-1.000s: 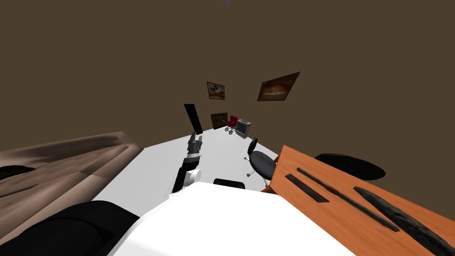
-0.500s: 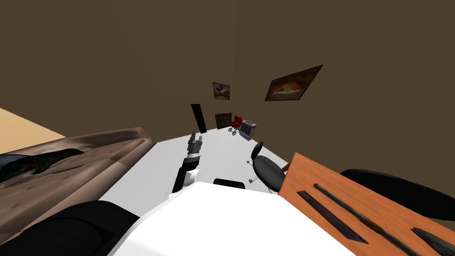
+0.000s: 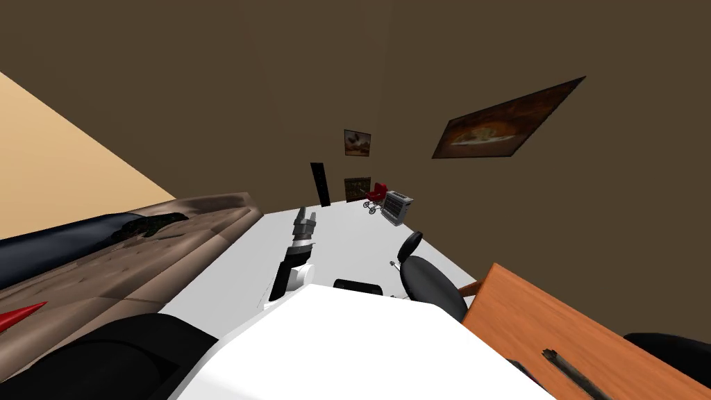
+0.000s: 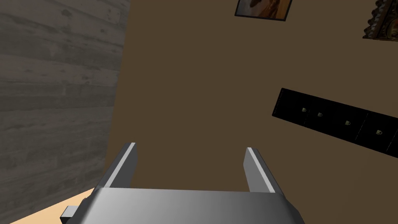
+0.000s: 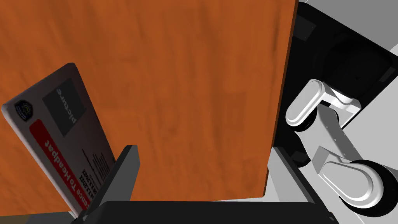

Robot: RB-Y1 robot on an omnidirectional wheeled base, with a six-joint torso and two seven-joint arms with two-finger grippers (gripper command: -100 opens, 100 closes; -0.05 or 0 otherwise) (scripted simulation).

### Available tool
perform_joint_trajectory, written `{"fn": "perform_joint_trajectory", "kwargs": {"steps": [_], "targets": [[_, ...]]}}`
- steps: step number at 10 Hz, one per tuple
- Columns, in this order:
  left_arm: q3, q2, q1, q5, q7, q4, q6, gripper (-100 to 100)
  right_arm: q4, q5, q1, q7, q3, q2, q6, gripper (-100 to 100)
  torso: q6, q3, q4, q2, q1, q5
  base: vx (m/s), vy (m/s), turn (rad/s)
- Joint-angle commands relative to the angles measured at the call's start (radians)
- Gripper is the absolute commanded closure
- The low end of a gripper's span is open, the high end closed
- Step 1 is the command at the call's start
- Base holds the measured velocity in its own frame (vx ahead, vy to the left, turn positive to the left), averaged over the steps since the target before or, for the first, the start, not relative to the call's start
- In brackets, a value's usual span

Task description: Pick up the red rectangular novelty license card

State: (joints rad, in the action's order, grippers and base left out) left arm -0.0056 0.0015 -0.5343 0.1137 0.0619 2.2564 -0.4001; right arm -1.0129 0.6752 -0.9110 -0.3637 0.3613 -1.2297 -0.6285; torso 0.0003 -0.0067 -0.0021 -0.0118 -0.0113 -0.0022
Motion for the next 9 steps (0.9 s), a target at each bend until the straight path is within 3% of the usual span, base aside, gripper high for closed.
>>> {"fn": "perform_joint_trajectory", "kwargs": {"steps": [1, 3, 4, 5, 6, 9], "targets": [[0.000, 0.000, 0.000, 0.000, 0.000, 0.000, 0.000, 0, 0.025, 0.016, 0.016, -0.007, 0.000, -0.003, 0.007, -100, 0.000, 0.000, 0.000, 0.000, 0.000, 0.000, 0.099, -0.180, 0.225], [0.000, 0.000, 0.000, 0.000, 0.000, 0.000, 0.000, 0, 0.042, 0.027, 0.034, -0.009, -0.008, -0.015, 0.015, -100, 0.001, 0.000, 0.000, 0.000, 0.001, -0.001, 0.126, -0.168, 0.143], [0.000, 0.000, 0.000, 0.000, 0.000, 0.000, 0.000, 0, 0.027, 0.024, 0.025, -0.006, -0.005, -0.012, 0.020, -100, 0.001, -0.001, 0.000, -0.002, 0.000, -0.001, 0.062, -0.089, 0.036], [0.000, 0.000, 0.000, 0.000, 0.000, 0.000, 0.000, 0, 0.026, 0.024, 0.025, -0.006, -0.006, -0.014, 0.022, 0, 0.002, 0.001, 0.000, 0.002, 0.005, 0.000, 0.011, -0.017, 0.003], [0.000, 0.000, 0.000, 0.000, 0.000, 0.000, 0.000, 0, 0.076, 0.040, 0.044, -0.042, -0.031, 0.017, -0.009, -100, 0.003, 0.003, 0.001, 0.005, 0.010, 0.001, 0.021, -0.002, 0.047], [0.000, 0.000, 0.000, 0.000, 0.000, 0.000, 0.000, 0, 0.154, 0.057, 0.064, -0.078, -0.056, 0.049, -0.039, -100, 0.003, 0.004, 0.001, 0.006, 0.013, 0.002, 0.025, 0.003, 0.022]]}}
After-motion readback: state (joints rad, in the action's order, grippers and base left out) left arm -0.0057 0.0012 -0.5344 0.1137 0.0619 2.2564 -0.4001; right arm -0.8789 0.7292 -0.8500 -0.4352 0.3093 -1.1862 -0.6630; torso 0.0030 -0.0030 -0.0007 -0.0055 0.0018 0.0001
